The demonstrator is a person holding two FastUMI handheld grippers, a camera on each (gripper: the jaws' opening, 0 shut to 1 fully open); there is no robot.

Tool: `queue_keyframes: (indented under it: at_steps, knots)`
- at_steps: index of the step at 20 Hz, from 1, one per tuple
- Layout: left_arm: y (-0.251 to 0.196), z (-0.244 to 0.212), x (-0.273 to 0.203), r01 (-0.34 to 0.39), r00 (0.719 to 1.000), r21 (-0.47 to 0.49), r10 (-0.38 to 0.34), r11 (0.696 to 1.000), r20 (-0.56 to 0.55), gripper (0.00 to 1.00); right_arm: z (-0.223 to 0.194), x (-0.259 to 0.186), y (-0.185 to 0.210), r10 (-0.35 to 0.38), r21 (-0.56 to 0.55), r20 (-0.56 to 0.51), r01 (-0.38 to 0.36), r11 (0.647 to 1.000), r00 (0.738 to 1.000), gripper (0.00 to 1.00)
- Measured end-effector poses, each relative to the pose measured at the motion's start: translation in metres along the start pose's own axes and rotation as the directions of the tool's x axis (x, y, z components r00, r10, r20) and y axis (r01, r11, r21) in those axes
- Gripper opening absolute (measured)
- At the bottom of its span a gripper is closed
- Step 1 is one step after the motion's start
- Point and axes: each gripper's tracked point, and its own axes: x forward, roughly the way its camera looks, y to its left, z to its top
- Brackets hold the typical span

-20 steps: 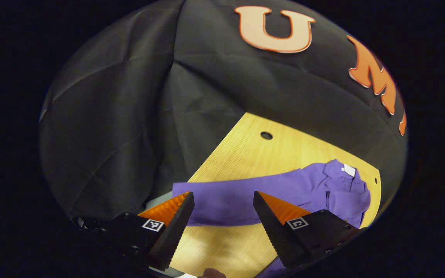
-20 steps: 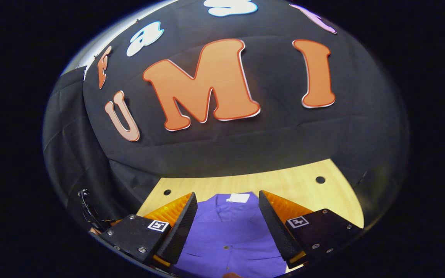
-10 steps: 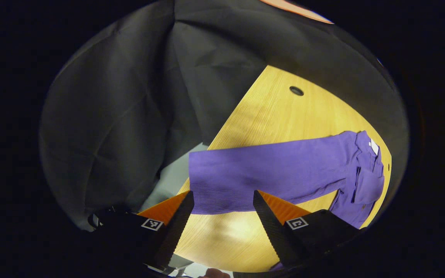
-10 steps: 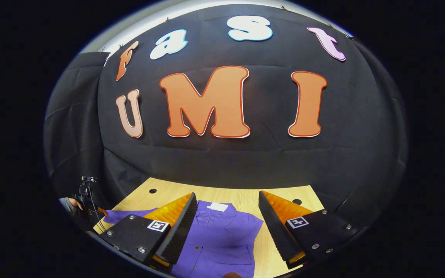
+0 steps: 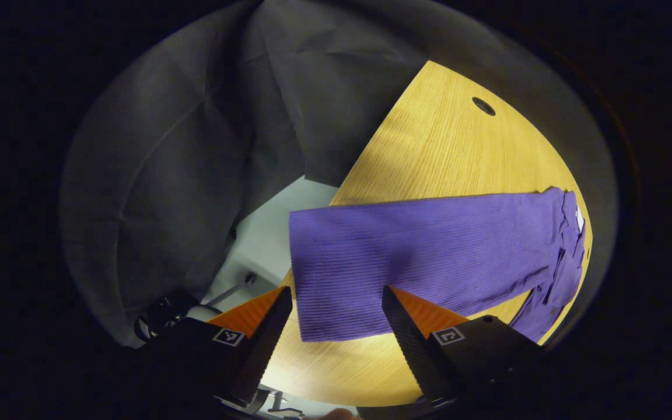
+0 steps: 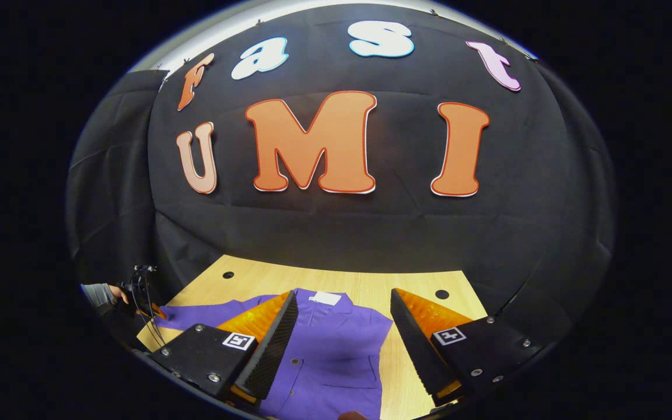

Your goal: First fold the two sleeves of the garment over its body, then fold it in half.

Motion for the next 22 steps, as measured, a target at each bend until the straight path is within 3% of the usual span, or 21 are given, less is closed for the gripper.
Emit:
queue_keyframes:
  at_steps: [2,3,4,5,6,7,10,17,22]
  knots:
    - [0.003,-0.006,0.003,-0.014,0.999,-0.025,0.013,1.0,-0.052,1.0,-0.004,0.001,0.005,-0.002,0.002,-0.015,0.002,1.0,1.0,0.95]
    - [0.004,0.0,-0.004,-0.023,0.999,-0.021,0.022,1.0,-0.049,0.99,-0.006,0.002,0.008,0.0,0.003,-0.021,0.001,1.0,1.0,1.0]
    - [-0.002,-0.002,0.005,-0.023,0.998,-0.017,0.021,1.0,-0.059,0.89,-0.007,0.002,0.011,0.003,0.003,-0.024,-0.003,1.0,1.0,0.95]
    - [-0.004,0.001,0.004,-0.022,0.998,-0.012,0.021,1.0,-0.053,0.87,-0.008,0.002,0.013,0.006,0.001,-0.026,-0.006,1.0,1.0,0.95]
    - [-0.006,0.0,0.005,-0.012,0.998,-0.008,0.012,1.0,-0.055,0.75,-0.009,0.003,0.014,0.007,-0.001,-0.028,-0.007,1.0,1.0,0.95]
    - [-0.008,0.003,0.008,-0.005,0.999,-0.002,0.005,1.0,-0.038,0.68,-0.008,0.004,0.015,0.012,-0.001,-0.027,-0.012,1.0,1.0,0.95]
    - [-0.013,0.004,0.006,0.009,1.0,0.001,-0.009,1.0,-0.02,0.13,-0.007,0.005,0.015,0.019,0.003,-0.024,-0.019,1.0,1.0,0.95]
    - [-0.019,0.005,0.003,0.019,1.0,-0.01,-0.019,1.0,-0.015,0.07,-0.004,0.005,0.005,0.026,-0.021,-0.017,-0.026,0.999,1.0,0.95]
    - [-0.06,0.014,-0.037,0.063,0.997,0.056,-0.066,0.996,0.045,0.07,-0.004,-0.005,-0.013,0.015,-0.047,0.008,-0.015,0.999,1.0,0.95]
